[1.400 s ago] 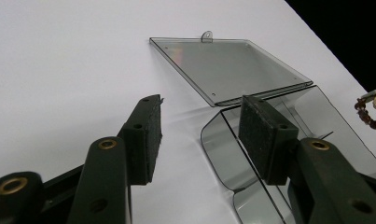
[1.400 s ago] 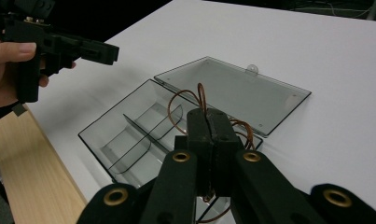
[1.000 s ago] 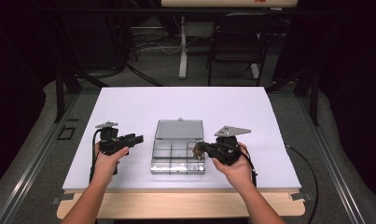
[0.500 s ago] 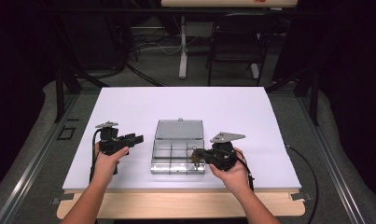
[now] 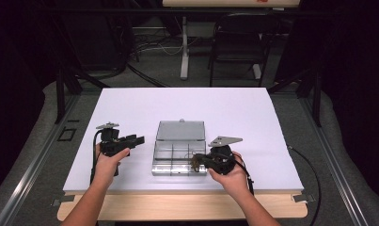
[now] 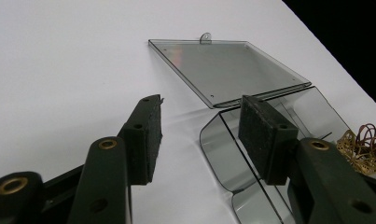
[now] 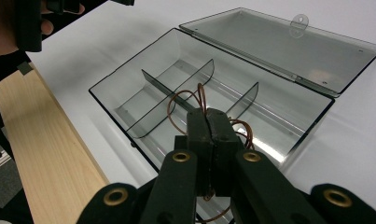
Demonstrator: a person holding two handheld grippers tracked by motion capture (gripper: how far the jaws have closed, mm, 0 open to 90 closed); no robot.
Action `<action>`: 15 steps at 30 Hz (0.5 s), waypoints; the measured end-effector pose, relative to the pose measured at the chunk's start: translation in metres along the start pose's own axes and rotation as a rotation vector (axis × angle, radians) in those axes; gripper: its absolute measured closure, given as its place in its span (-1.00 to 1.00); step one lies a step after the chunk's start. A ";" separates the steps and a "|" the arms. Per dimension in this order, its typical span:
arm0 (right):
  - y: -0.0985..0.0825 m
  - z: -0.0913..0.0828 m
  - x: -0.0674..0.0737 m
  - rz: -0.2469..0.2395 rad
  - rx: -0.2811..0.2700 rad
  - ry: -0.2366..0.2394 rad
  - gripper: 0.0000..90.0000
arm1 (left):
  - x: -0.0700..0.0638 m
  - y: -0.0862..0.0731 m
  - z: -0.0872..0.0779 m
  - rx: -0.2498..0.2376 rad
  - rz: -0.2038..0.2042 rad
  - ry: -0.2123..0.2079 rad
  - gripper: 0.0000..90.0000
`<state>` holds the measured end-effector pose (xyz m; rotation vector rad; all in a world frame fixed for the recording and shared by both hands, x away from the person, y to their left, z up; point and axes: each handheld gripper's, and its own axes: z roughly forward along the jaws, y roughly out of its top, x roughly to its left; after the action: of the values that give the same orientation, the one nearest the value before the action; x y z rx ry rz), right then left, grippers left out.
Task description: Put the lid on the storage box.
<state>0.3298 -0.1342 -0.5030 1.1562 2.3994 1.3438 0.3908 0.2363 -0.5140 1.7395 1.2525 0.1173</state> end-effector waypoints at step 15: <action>-0.004 0.007 -0.001 0.008 0.026 0.006 0.99 | 0.000 0.000 0.000 -0.001 0.002 0.001 0.10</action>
<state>0.3320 -0.1312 -0.5103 1.1712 2.4258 1.3241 0.3908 0.2358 -0.5142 1.7402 1.2516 0.1192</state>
